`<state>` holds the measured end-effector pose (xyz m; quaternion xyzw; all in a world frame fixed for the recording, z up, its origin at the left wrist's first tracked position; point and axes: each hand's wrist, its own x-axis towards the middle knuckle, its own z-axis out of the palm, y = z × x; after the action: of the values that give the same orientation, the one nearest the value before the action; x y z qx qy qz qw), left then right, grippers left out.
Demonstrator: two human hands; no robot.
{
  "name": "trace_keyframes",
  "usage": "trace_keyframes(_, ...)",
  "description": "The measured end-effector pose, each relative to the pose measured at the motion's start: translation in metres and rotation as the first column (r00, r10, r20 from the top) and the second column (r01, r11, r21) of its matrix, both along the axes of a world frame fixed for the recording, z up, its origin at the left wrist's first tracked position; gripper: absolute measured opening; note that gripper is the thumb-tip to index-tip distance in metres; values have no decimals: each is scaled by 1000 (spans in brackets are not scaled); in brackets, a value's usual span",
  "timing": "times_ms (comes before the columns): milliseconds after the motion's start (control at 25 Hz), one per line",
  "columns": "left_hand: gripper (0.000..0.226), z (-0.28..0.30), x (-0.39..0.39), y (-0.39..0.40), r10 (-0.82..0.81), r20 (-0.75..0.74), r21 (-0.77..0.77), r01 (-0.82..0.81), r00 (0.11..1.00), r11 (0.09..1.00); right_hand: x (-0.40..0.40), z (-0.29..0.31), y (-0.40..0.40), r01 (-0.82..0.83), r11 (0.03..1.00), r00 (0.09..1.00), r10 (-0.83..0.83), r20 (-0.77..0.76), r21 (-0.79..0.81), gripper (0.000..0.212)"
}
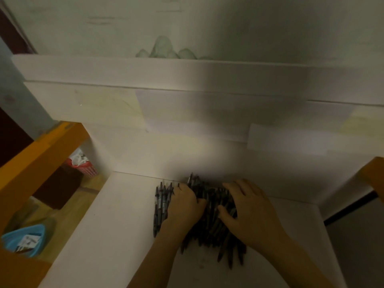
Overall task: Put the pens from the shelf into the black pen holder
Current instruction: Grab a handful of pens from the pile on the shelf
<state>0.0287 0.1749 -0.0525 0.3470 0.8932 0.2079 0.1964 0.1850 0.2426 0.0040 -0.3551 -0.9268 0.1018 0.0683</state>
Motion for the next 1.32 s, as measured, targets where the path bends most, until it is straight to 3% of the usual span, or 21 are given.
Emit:
trace_keyframes(360, 14, 3, -11, -3, -12, 163, 196, -21, 987, 980, -1, 7, -1, 7, 1000, 1000, -7, 20, 26, 59)
trace_keyframes(640, 10, 5, -17, -10, -25, 200, 179, -11, 979, 984, -5, 11, -8, -1, 999, 999, -1, 41, 41, 60)
trace_keyframes(800, 19, 10, -18, -18, -28, 154, 194, -3, 988, 981, -4, 17, -17, 30, 996, 1000, -31, 7, 81, 60)
trace_keyframes(1320, 15, 120, 24, -46, -305, 104, 478, 221, 947, 850, 54, 89, -57, 185, 947, 980, -156, -127, 261, 58)
